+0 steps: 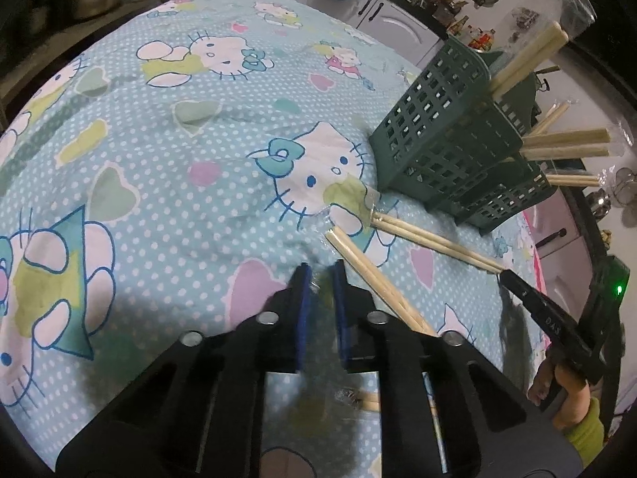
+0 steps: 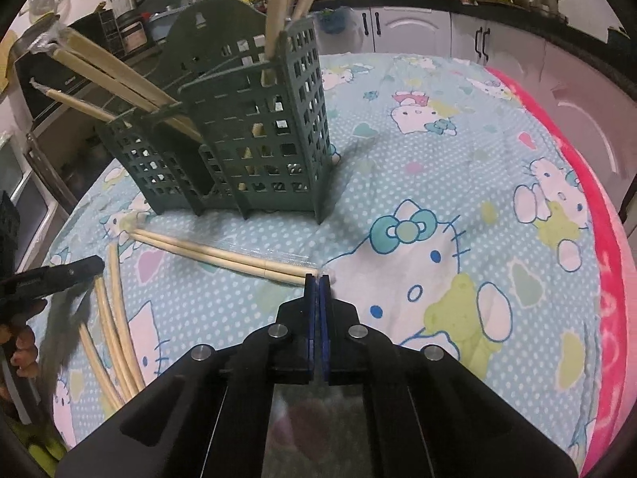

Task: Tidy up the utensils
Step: 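Close the left tool on a wrapped chopstick while the right tool grasps another, then lift both held chopsticks and carry them over the green caddy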

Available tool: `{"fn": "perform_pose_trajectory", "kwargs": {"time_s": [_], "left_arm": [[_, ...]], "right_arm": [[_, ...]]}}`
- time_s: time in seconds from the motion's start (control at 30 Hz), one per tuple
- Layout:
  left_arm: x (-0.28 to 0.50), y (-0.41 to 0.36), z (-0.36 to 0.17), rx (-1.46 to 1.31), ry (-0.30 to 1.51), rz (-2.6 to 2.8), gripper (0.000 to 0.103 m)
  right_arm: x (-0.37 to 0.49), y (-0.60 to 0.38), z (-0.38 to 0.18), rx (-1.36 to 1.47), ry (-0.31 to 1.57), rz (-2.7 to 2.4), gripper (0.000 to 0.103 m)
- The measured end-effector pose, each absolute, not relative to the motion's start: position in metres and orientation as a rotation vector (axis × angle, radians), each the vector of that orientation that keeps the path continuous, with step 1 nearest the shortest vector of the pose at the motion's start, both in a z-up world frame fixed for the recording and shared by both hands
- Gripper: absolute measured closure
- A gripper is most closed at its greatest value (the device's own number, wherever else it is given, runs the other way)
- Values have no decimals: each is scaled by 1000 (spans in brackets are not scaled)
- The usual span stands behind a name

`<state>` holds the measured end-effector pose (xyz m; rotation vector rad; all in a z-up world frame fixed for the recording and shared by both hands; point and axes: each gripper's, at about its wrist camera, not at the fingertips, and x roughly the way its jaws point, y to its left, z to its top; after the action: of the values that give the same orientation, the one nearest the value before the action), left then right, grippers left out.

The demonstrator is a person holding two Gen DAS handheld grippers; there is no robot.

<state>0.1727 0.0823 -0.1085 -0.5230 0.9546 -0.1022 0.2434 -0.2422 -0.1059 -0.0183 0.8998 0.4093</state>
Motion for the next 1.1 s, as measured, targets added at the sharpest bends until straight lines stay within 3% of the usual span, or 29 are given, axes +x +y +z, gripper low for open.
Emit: {"fn": "perform_pose_trajectory", "kwargs": {"time_s": [1.1], "left_arm": [[145,54,-3,-481,712,-306,103]], "right_arm": [[163,-240,19,-71,554,474,102]]}}
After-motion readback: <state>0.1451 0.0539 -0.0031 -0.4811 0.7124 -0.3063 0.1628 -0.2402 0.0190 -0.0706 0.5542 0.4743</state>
